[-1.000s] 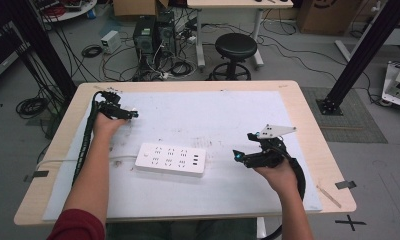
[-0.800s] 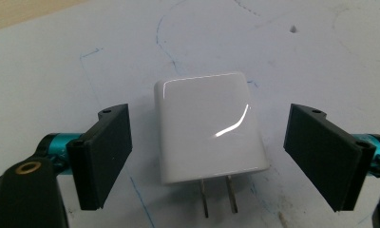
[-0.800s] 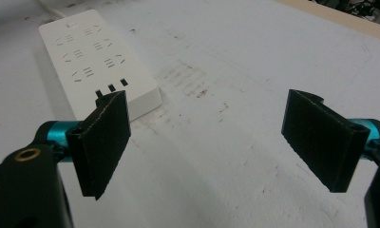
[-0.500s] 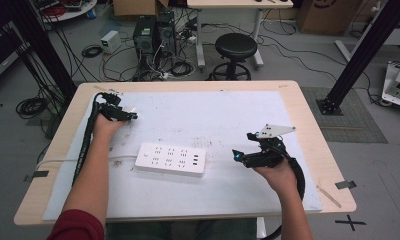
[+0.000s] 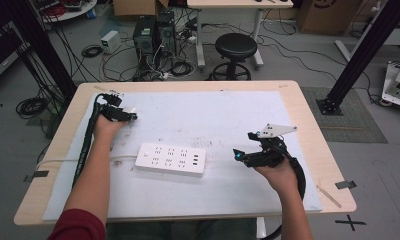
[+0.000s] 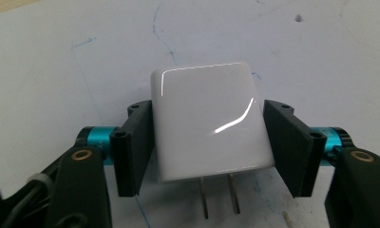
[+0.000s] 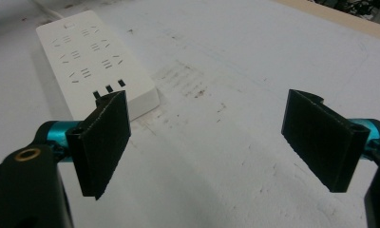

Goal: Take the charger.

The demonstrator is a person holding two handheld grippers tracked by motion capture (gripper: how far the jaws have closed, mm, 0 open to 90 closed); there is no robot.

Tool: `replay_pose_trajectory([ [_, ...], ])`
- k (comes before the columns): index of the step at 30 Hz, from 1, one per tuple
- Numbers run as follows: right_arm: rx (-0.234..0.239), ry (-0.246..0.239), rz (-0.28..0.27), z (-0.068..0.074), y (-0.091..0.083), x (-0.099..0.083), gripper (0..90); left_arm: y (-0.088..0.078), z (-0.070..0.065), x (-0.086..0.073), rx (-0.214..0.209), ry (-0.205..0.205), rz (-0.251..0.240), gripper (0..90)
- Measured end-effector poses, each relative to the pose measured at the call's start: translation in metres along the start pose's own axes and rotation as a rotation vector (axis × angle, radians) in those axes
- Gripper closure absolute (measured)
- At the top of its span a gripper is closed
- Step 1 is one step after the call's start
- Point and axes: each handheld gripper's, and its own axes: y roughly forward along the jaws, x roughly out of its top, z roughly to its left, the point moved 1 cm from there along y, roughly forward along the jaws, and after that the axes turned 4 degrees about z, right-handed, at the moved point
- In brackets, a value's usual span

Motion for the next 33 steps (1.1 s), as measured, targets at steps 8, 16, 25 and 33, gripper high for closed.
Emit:
replay_pose_trajectory([
  [8,-0.002,0.002,0.001,-0.001,-0.001,-0.001,17.1,-0.002,-0.001,-0.001,0.008,0.038,-0.003,42.5],
  [16,0.003,0.001,0.000,-0.001,-0.001,0.000,17.1,-0.026,-0.009,0.003,0.015,0.131,-0.034,42.5],
  [25,0.013,-0.025,-0.019,0.001,-0.008,0.006,17.1,-0.086,-0.027,-0.005,-0.022,0.155,-0.119,42.5],
  [33,0.028,-0.043,-0.016,0.004,-0.011,0.011,17.1,-0.129,-0.049,-0.014,-0.081,0.200,-0.196,42.5],
])
